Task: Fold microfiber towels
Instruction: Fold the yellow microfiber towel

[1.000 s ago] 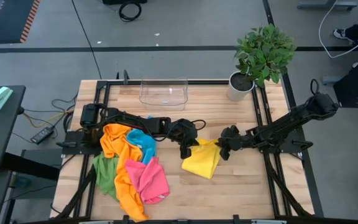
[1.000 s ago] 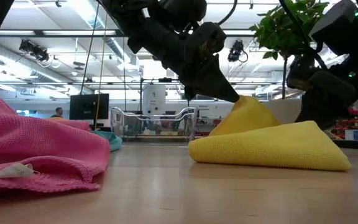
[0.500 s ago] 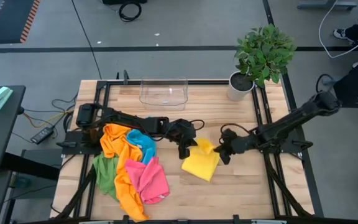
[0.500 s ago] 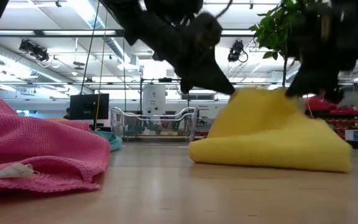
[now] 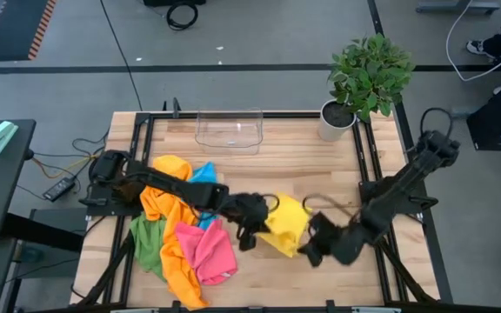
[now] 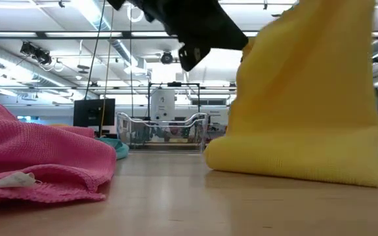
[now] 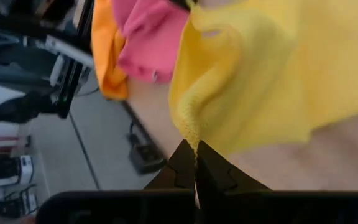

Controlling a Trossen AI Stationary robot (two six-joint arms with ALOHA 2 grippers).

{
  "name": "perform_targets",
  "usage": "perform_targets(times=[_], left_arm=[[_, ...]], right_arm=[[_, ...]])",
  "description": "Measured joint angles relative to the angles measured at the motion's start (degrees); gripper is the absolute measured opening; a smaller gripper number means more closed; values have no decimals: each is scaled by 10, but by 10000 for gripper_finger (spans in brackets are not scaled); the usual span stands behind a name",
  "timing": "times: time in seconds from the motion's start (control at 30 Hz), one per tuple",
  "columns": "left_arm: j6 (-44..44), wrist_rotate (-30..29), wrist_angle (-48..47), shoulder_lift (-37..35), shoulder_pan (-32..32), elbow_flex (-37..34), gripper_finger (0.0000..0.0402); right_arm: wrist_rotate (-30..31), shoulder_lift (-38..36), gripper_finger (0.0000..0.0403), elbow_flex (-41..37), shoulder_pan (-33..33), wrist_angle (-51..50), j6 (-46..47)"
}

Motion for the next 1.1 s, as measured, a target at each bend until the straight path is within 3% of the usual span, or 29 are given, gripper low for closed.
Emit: perform_targets(times=[0.33, 0.6, 0.73, 1.0, 1.1], left_arm=[[-36, -10, -97, -45, -57, 0, 3], [-40, -34, -121, -38, -96, 0, 4], [-35, -66, -124, -27, -102, 0, 3], [3, -99, -90, -9, -64, 0, 3], [25, -101, -74, -5, -33, 0, 3]], right_arm=[[-10, 163, 2, 147, 29, -2, 2], [-32, 270, 2, 209, 36, 26, 33], [-30, 273, 2, 210, 40, 14, 43], [-14, 193, 2, 199, 46, -215, 88], [-26, 159, 2, 155, 31, -237, 82]])
